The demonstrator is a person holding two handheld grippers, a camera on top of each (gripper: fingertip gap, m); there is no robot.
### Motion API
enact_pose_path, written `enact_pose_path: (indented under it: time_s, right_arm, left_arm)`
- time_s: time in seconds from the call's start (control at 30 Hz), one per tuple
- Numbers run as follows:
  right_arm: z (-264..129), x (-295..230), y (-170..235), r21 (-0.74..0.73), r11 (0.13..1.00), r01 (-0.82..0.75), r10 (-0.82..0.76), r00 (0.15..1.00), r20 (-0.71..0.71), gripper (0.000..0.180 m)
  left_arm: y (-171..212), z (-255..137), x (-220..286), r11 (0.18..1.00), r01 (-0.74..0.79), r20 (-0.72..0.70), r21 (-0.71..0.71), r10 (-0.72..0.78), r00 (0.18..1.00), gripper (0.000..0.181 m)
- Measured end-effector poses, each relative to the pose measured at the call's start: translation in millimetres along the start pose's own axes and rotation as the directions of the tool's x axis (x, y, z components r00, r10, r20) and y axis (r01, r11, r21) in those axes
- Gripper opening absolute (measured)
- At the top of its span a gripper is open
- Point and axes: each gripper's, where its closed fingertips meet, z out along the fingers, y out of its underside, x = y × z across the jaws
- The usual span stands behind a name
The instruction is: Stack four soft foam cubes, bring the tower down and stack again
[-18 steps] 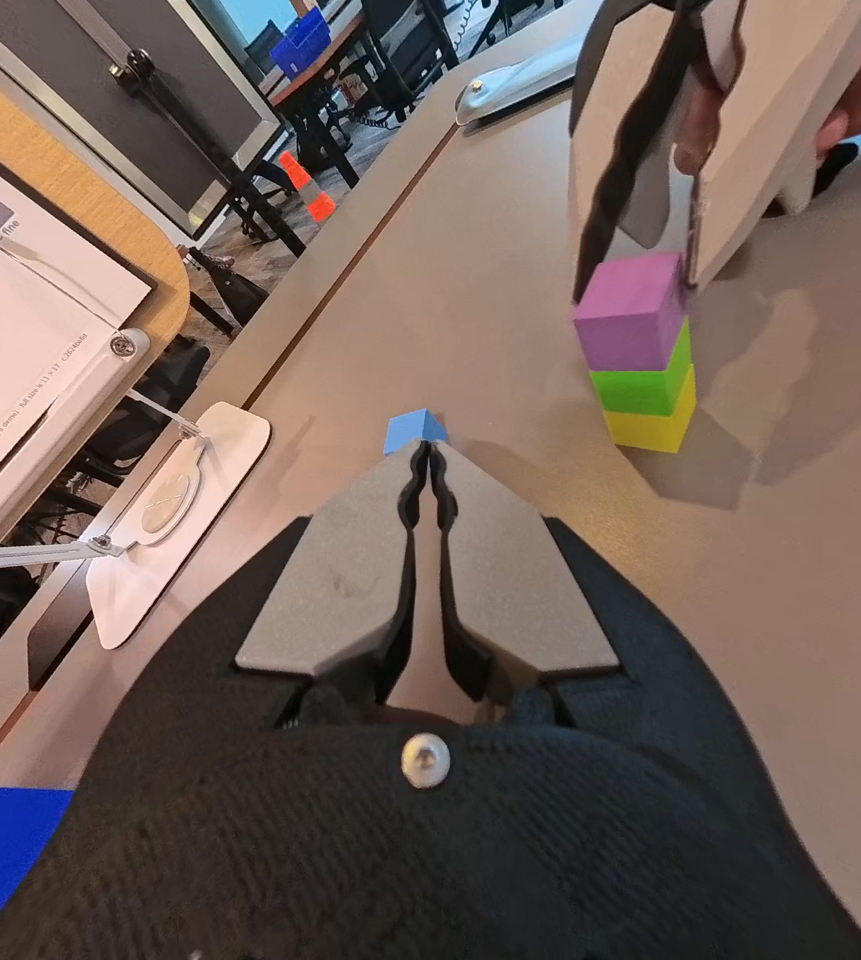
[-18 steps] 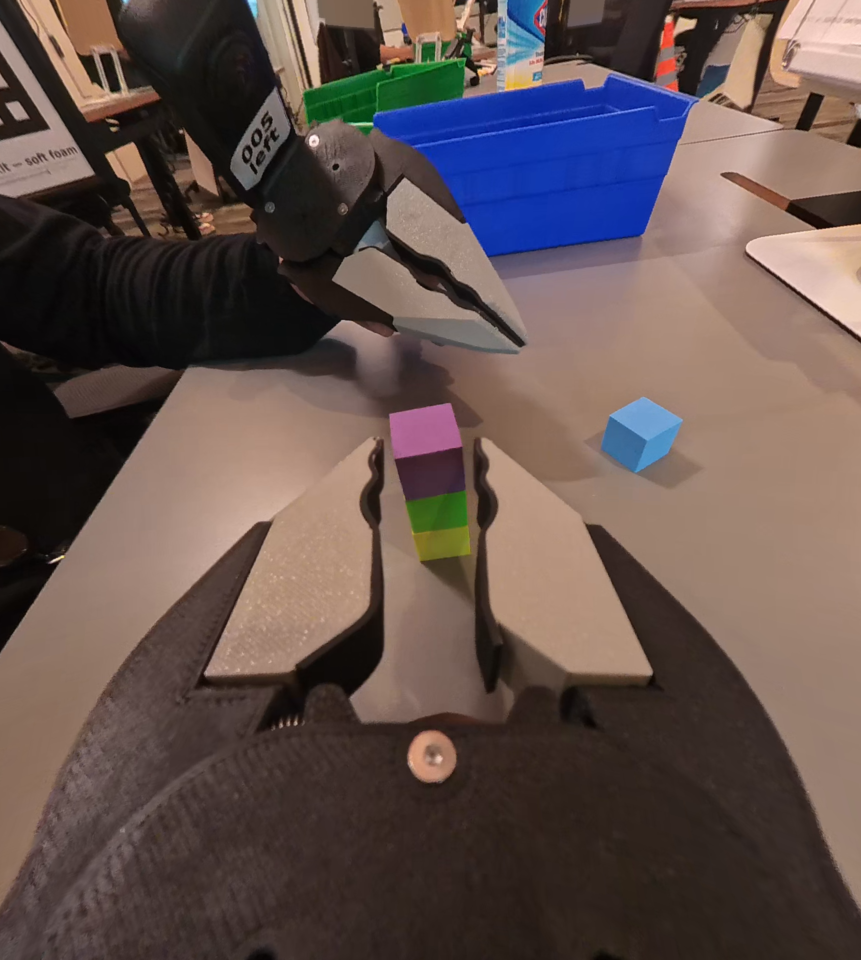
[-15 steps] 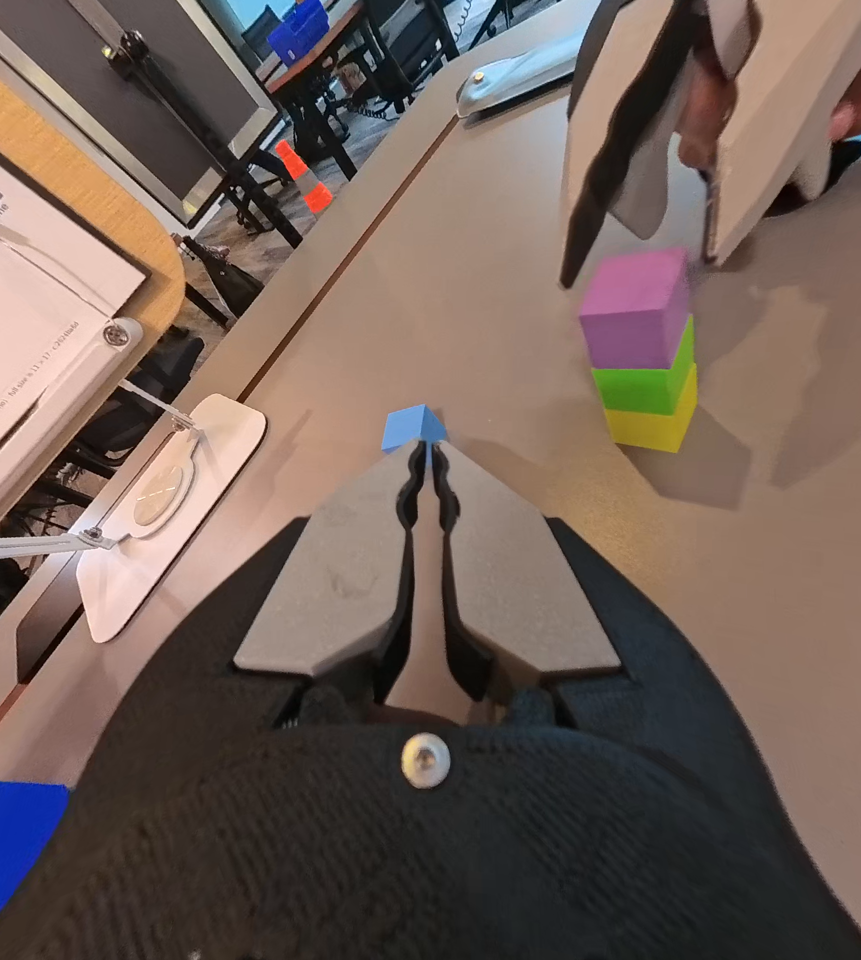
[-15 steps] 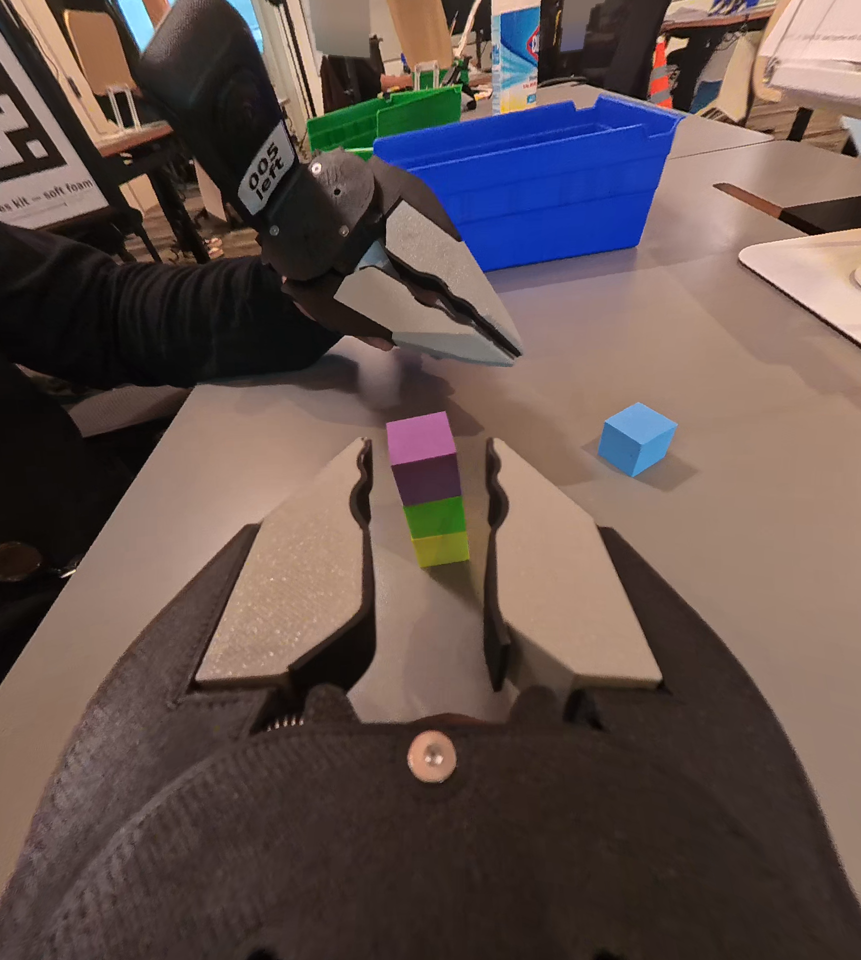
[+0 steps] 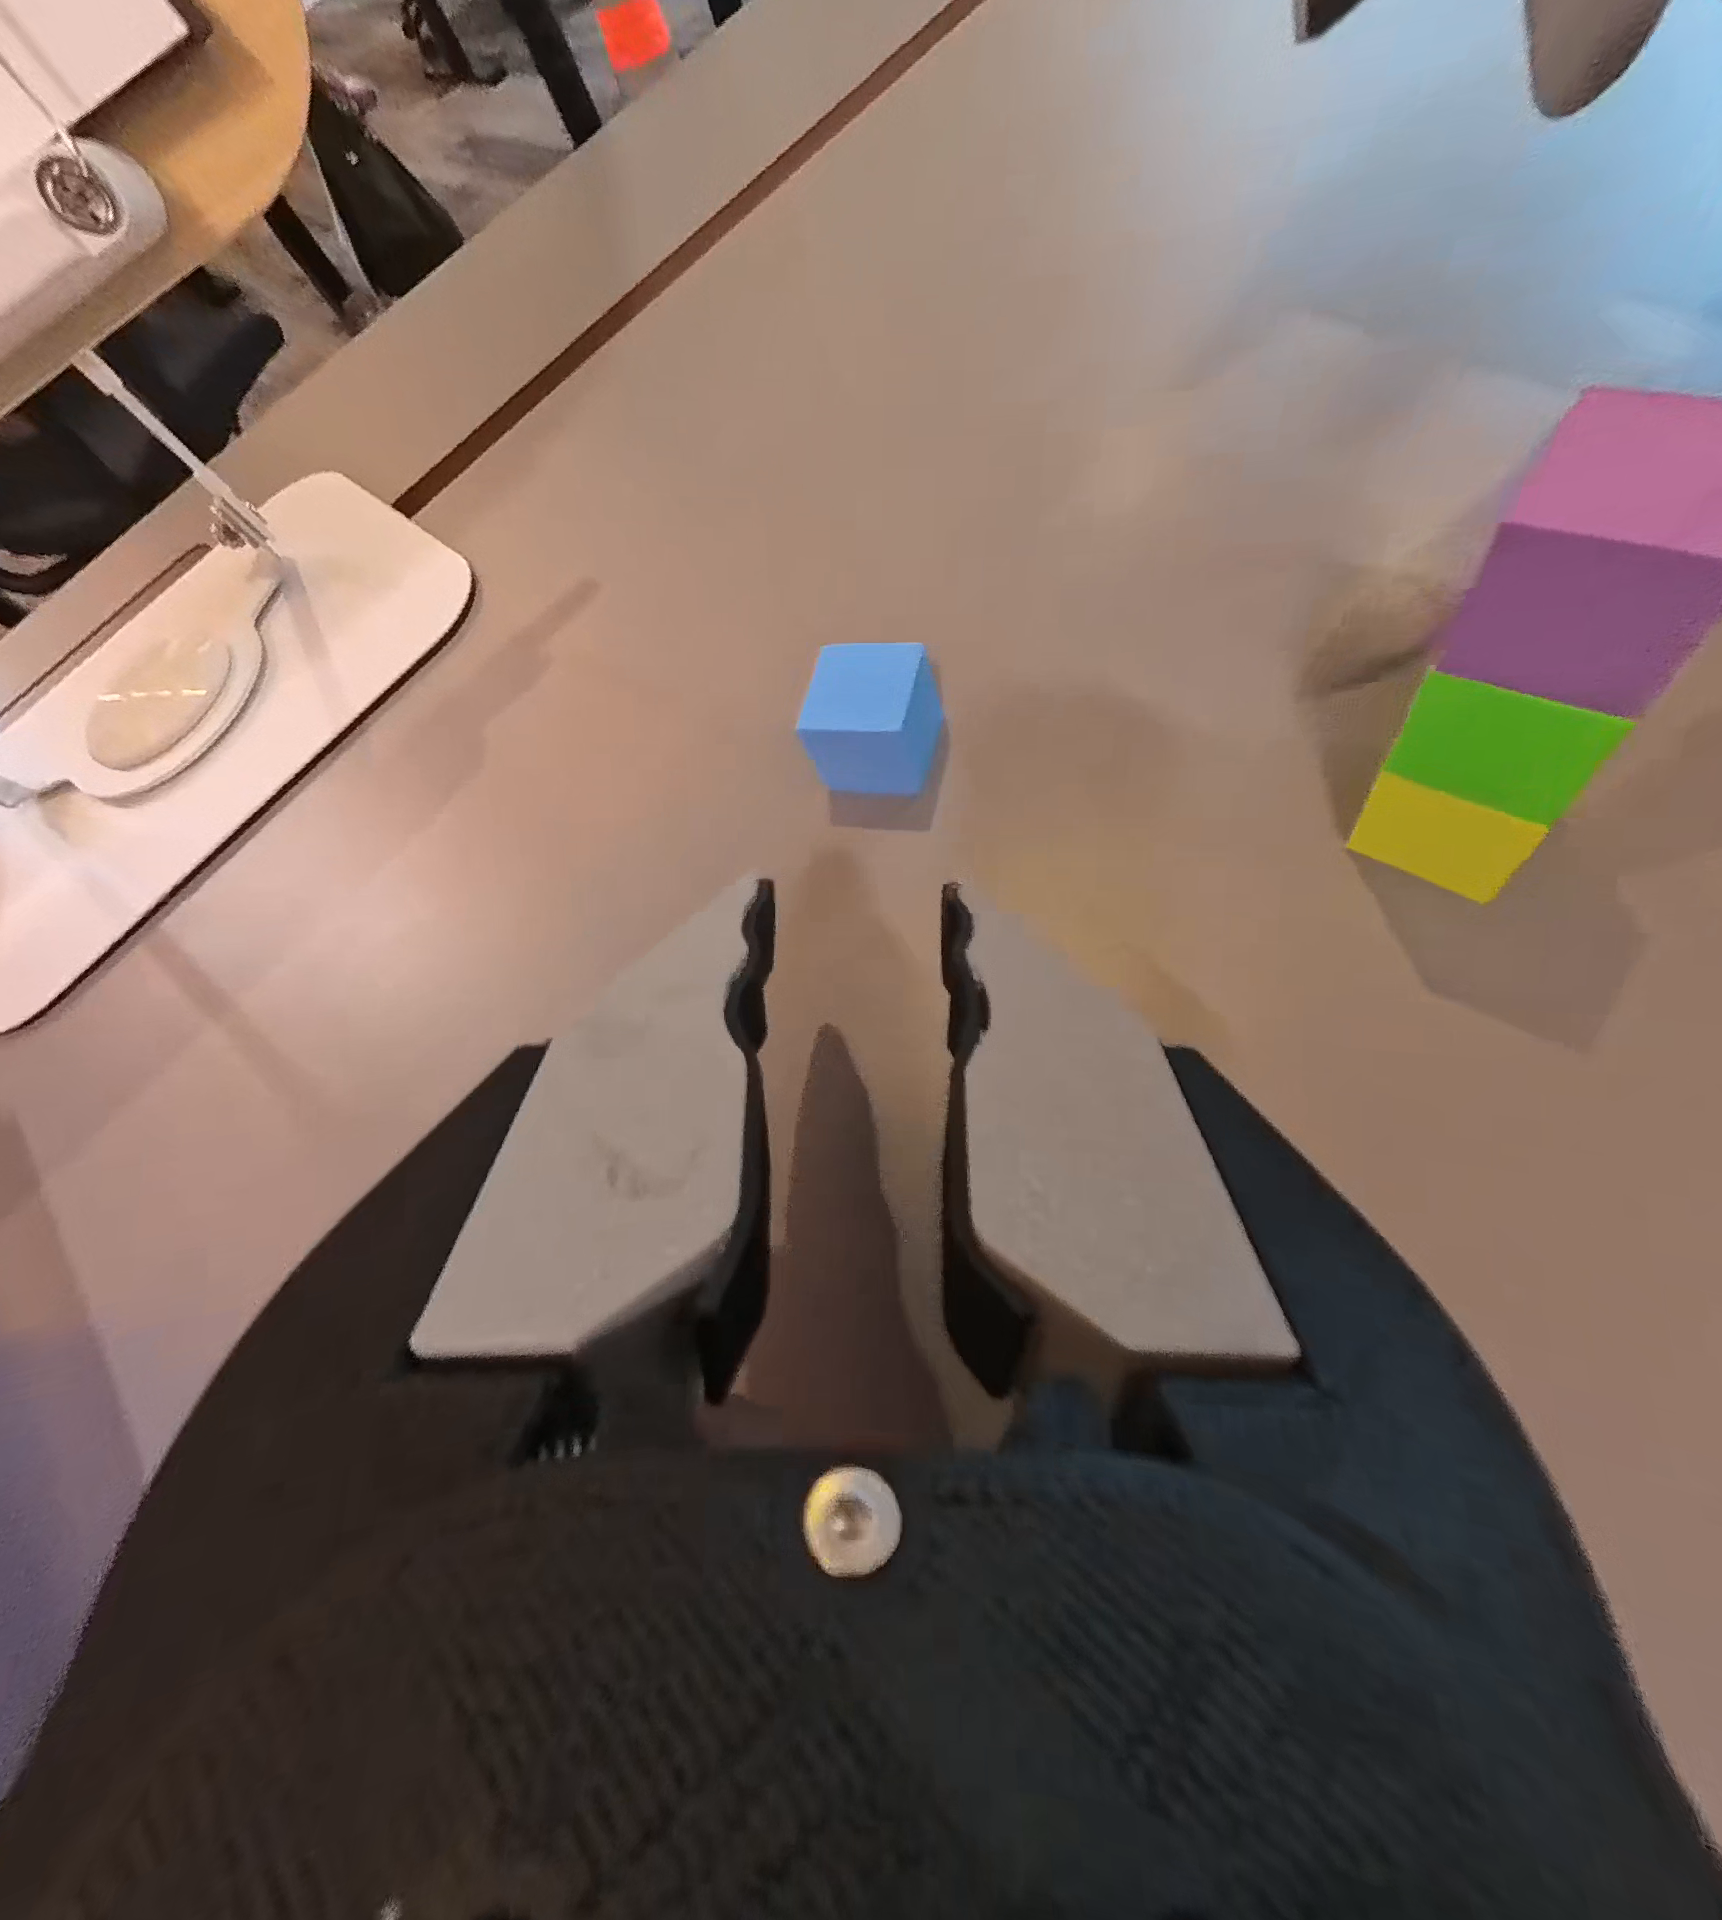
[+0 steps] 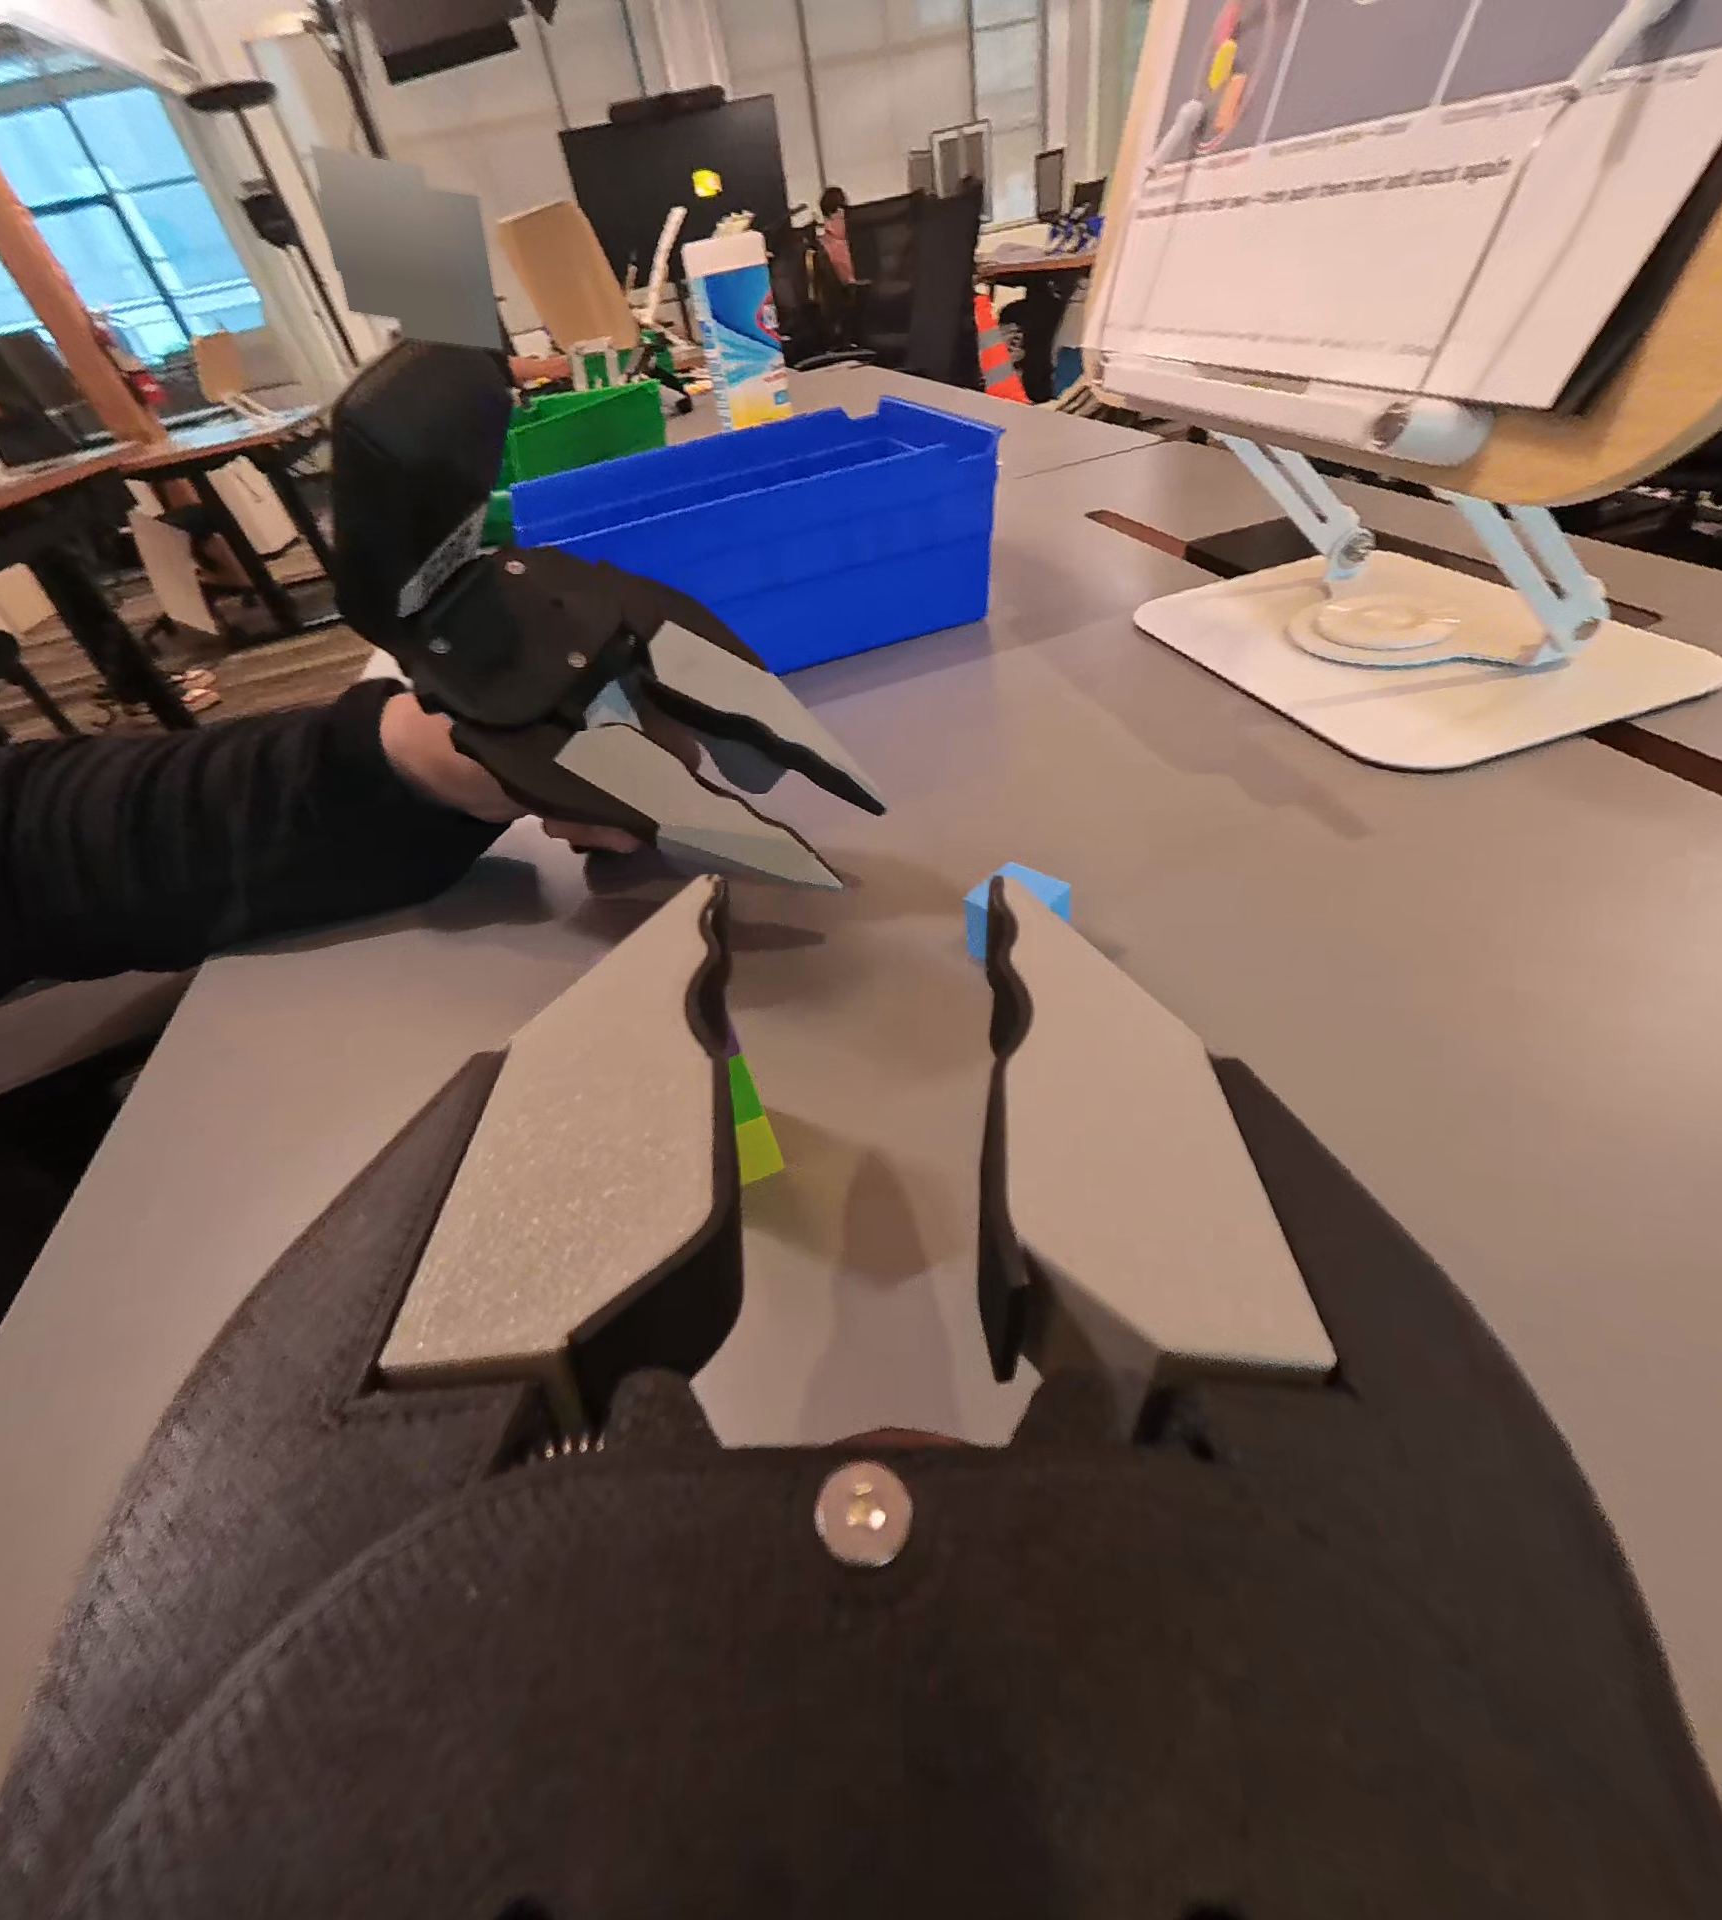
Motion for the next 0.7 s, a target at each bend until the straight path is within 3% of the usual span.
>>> enact_pose_path:
  time_s: [0.2, 0.27, 0.37, 0.5, 0.7]
  right_arm:
    - [-4.3, 35.6, 8.9, -0.083, 0.996, 0.012, -0.032, 0.969, -0.246, 0.054]
    - [-13.9, 58.0, 11.3, -0.121, 0.992, 0.026, -0.073, 0.911, -0.405, 0.060]
    - [-22.9, 72.6, 14.6, -0.200, 0.977, 0.070, -0.166, 0.838, -0.520, 0.065]
    - [-18.7, 76.7, 29.9, -0.309, 0.948, 0.074, -0.239, 0.807, -0.541, 0.065]
    - [-20.7, 80.7, 36.2, -0.313, 0.950, 0.025, -0.202, 0.813, -0.547, 0.065]
  left_arm:
    - [2.7, 0.5, -8.9, 0.999, 0.041, 0.042, -0.015, -0.041, 0.998, 0.035]
    - [3.9, 1.3, -10.4, 0.999, 0.042, 0.053, -0.023, -0.041, 0.998, 0.039]
    - [5.7, 2.9, -11.4, 0.999, 0.037, 0.067, -0.038, -0.034, 0.997, 0.049]
    - [6.7, 4.2, -11.9, 0.998, 0.045, 0.066, -0.047, -0.042, 0.997, 0.053]
    - [7.2, 15.9, -18.1, 0.995, 0.063, 0.078, -0.078, -0.057, 0.995, 0.053]
